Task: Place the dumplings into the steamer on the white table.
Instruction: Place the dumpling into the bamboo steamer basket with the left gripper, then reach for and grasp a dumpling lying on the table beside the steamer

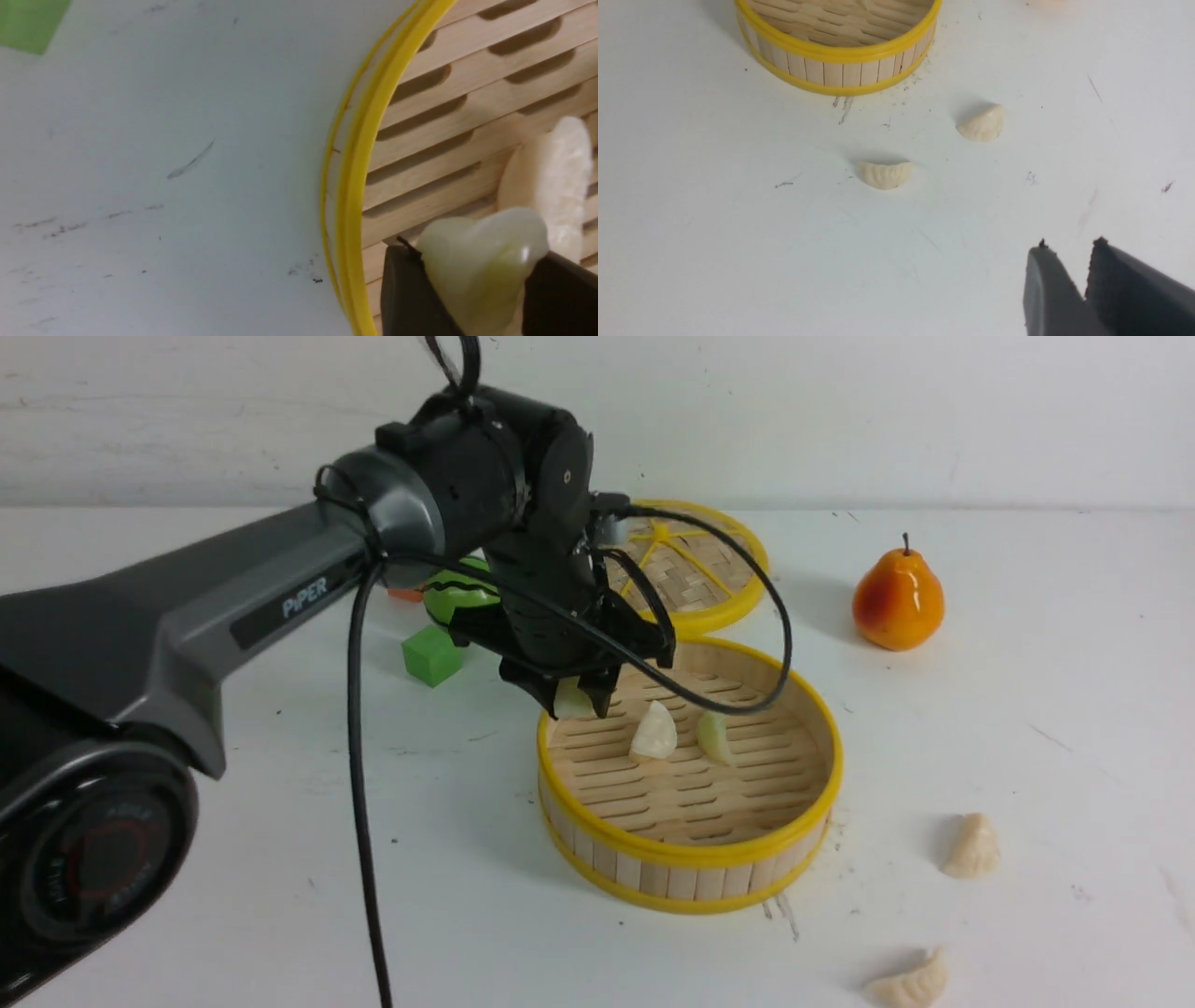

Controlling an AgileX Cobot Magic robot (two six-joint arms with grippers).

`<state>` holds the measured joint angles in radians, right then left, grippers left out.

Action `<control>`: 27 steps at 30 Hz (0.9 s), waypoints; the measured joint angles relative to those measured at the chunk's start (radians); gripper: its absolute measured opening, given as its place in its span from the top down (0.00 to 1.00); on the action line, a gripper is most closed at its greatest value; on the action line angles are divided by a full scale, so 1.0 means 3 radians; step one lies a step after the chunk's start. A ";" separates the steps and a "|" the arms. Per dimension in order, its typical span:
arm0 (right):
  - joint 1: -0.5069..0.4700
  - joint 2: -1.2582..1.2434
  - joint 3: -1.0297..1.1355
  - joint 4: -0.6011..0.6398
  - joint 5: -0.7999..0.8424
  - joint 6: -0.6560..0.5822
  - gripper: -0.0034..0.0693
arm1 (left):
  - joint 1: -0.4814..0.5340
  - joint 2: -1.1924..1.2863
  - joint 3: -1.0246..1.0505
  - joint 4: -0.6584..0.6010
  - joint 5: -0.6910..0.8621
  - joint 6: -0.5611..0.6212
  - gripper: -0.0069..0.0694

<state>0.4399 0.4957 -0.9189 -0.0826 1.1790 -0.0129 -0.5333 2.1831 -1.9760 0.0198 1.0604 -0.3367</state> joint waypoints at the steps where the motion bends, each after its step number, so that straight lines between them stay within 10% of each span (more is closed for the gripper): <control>1: 0.0000 0.0000 0.0000 0.0000 -0.0007 0.0000 0.75 | 0.0000 0.0041 0.0000 -0.0016 0.0000 0.0000 0.53; 17: 0.0000 0.0000 0.0000 0.0000 -0.0077 0.0000 0.74 | -0.0003 0.0038 0.0000 0.0033 0.0010 0.0068 0.40; 27: 0.0000 0.0473 0.0000 -0.0014 -0.0211 0.0001 0.84 | -0.0003 -0.1129 0.0009 0.0059 0.0559 0.0419 0.60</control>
<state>0.4399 0.6378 -0.9189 -0.0867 1.1155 -0.0127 -0.5342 1.8445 -1.9732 0.0376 1.2282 -0.2111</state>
